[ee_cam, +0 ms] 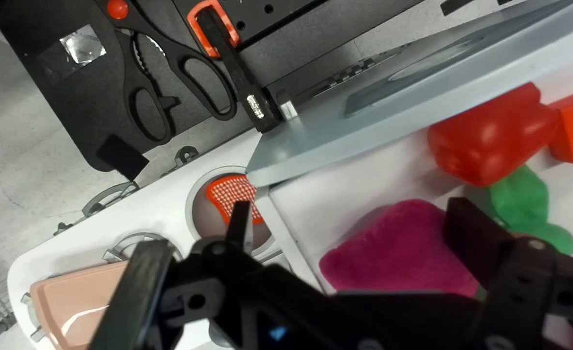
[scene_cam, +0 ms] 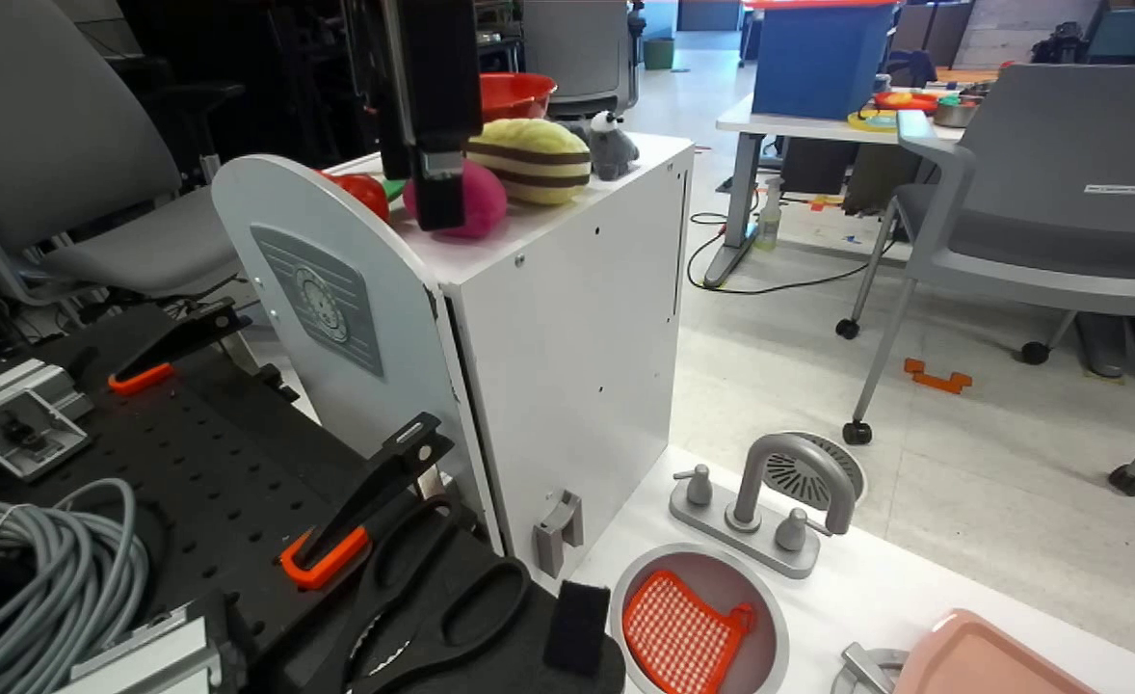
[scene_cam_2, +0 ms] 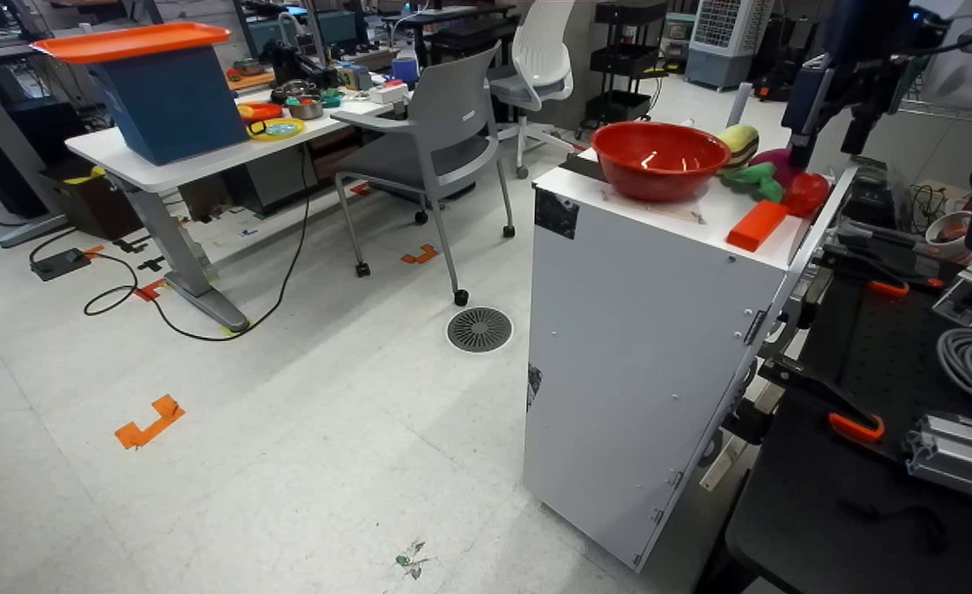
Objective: Pick up the purple toy and put it in the bowl.
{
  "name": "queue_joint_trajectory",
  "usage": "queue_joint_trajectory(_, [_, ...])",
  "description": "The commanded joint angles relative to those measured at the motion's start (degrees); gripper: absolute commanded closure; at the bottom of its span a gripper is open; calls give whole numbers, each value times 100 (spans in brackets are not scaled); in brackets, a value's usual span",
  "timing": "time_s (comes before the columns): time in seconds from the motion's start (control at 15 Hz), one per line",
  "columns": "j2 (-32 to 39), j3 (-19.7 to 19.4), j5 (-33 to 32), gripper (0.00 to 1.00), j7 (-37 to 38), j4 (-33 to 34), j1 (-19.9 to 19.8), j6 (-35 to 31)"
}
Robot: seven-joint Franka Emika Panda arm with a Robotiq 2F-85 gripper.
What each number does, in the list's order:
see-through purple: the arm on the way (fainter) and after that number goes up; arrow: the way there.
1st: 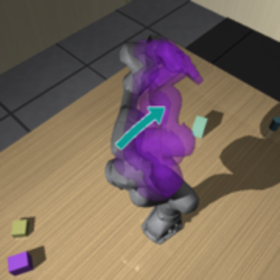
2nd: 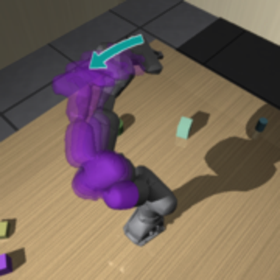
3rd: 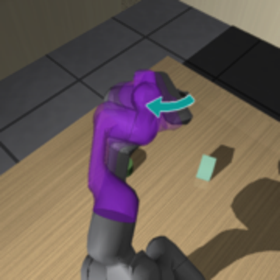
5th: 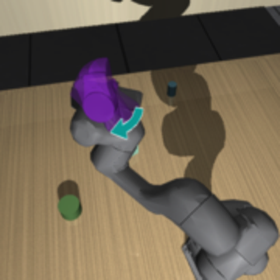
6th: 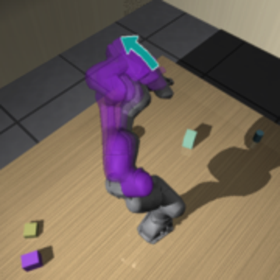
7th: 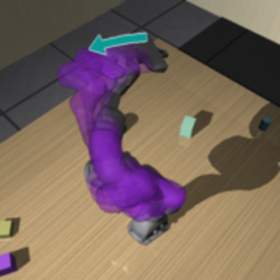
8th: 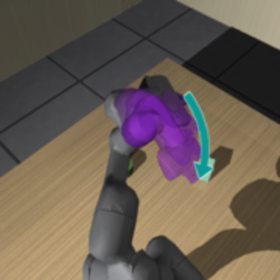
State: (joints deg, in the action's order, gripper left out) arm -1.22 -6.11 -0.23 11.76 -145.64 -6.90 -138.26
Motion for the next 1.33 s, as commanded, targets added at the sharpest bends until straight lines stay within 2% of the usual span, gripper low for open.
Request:
queue_joint_trajectory(0.0, [-136,-71,-219,0,162,31,-68,170])
queue_joint_trajectory(0.2, [-154,-96,-231,0,207,23,-98,180])
queue_joint_trajectory(0.33, [-211,-106,-56,0,-80,30,-85,332])
queue_joint_trajectory(0.53, [-257,-91,135,0,-609,113,-47,739])
queue_joint_trajectory(0.8, [-203,-68,-8,0,-802,269,-26,1305])
queue_joint_trajectory(1.07, [-273,-62,-384,0,-295,279,-58,1208])
queue_joint_trajectory(1.27, [-236,-22,-1088,0,364,331,-57,1156])
